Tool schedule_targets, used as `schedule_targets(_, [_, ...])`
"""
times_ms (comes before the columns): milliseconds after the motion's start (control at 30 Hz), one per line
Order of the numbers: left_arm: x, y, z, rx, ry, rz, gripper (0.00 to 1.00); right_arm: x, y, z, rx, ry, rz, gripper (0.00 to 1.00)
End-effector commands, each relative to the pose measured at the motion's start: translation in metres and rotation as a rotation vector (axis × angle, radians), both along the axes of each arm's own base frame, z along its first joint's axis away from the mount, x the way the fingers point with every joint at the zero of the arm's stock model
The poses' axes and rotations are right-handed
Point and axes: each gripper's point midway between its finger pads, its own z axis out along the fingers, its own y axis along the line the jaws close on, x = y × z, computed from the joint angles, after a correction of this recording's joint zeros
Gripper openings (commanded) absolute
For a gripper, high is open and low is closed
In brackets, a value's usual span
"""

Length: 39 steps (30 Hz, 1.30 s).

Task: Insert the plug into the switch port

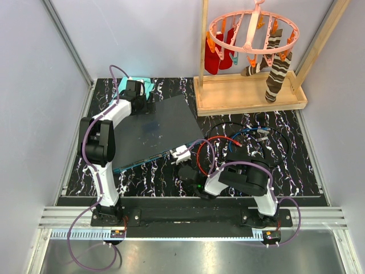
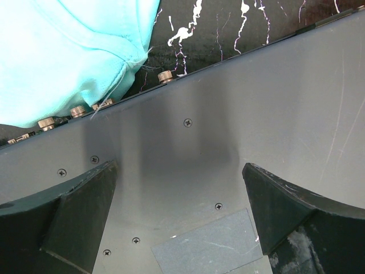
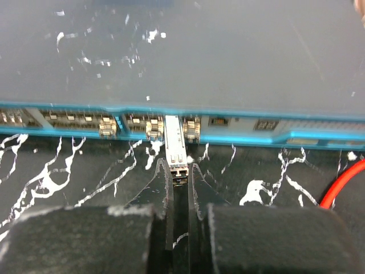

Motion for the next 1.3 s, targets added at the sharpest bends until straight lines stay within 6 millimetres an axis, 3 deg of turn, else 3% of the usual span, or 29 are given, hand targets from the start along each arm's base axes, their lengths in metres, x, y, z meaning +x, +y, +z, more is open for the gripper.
schedule_targets(0, [0.007, -0.008, 0.004, -0.021, -0.008, -0.015, 0.99, 0.011, 0.014, 0.067, 0.171, -0.107, -0.044, 0.00])
schedule_targets(167, [0.006, -0.008, 0.003, -0.021, -0.004, -0.014, 0.99, 0.012, 0.017, 0.068, 0.180, -0.104, -0.044, 0.00])
schedule_targets(400, [0.006, -0.008, 0.002, -0.025, -0.002, -0.015, 0.99, 0.012, 0.016, 0.043, 0.164, -0.080, -0.051, 0.00])
schedule_targets(600, [0.005, -0.010, 0.000, -0.033, 0.005, -0.023, 0.99, 0.012, 0.023, 0.035, 0.163, -0.089, -0.035, 0.00])
schedule_targets(967, [0.004, -0.012, -0.002, -0.033, 0.012, -0.027, 0.99, 0.030, 0.028, 0.044, 0.180, -0.124, -0.056, 0.00])
schedule_targets(1200, [0.003, -0.014, -0.004, -0.033, 0.016, -0.030, 0.99, 0.043, 0.030, 0.040, 0.185, -0.106, -0.053, 0.15])
schedule_targets(1267, [0.003, -0.015, -0.004, -0.037, 0.019, -0.033, 0.99, 0.046, 0.029, 0.036, 0.180, -0.098, -0.057, 0.23])
